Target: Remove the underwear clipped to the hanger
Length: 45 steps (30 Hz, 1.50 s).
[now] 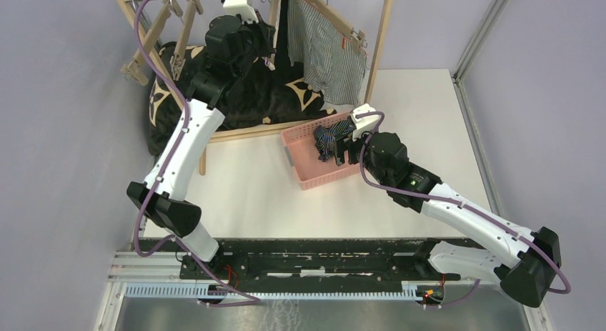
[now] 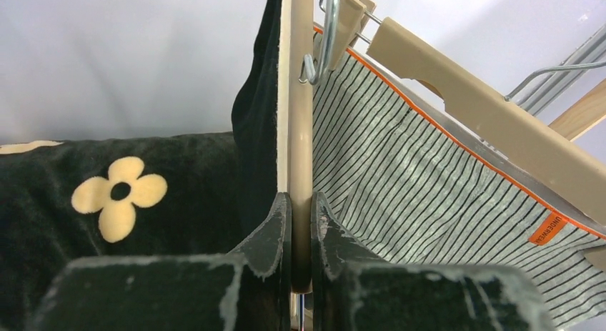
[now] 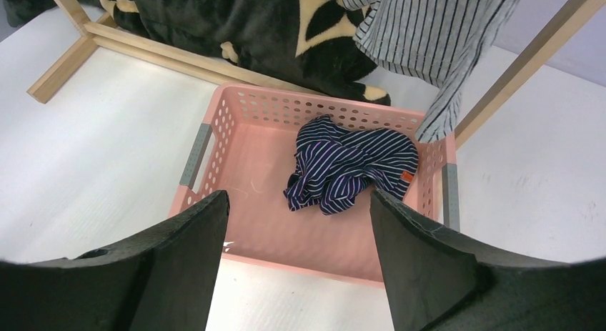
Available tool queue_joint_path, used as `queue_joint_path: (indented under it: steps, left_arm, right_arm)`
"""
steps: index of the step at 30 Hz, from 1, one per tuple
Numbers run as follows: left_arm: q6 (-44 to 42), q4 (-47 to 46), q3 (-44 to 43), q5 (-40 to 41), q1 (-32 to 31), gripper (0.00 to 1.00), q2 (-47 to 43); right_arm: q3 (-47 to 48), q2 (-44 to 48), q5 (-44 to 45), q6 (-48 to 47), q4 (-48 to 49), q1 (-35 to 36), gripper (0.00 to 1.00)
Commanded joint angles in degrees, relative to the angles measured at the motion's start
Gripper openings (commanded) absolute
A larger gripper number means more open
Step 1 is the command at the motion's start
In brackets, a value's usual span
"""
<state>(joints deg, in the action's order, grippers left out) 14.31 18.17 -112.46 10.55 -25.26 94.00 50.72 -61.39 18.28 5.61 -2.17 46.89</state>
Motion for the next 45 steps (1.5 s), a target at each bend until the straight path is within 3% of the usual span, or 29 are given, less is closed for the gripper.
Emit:
queue_joint_path:
  steps: [1,23,31,35,43,45]
  left_arm:
    - [-3.80,-1.59,0.21,3.30,-0.01,0.03,-3.52]
    - [-7.29,-6.84,13.46,4.92,-0.03,0.03,-16.09]
    - [-8.09,-9.78,25.26,7.44,0.09,0.03,-24.09]
    - [-7.29,-9.19,31.05,5.08,0.05,0.03,-28.98]
    - [-6.53,1.92,38.45,-8.47,0.01,0.03,-39.66]
    - [-6.57,4.44,40.62,-9.28,-0.04,0.03,-43.49]
  right_arm:
    - [0.04,0.98,1.23,-0.68,2.49,0.34,0.81]
    - [0.96,-1.83,-0.08,-0.39,2.66,0.51,0.80]
    - [0.87,-2.68,0.18,-0.43,2.82,0.48,0.80]
    - [1.20,-3.19,1.17,-1.14,2.31,0.48,0.80]
    - [3.45,-3.27,2.10,-1.85,0.43,0.40,0.78]
    - [4.67,-3.50,3.04,-2.29,-0.93,0.23,0.83]
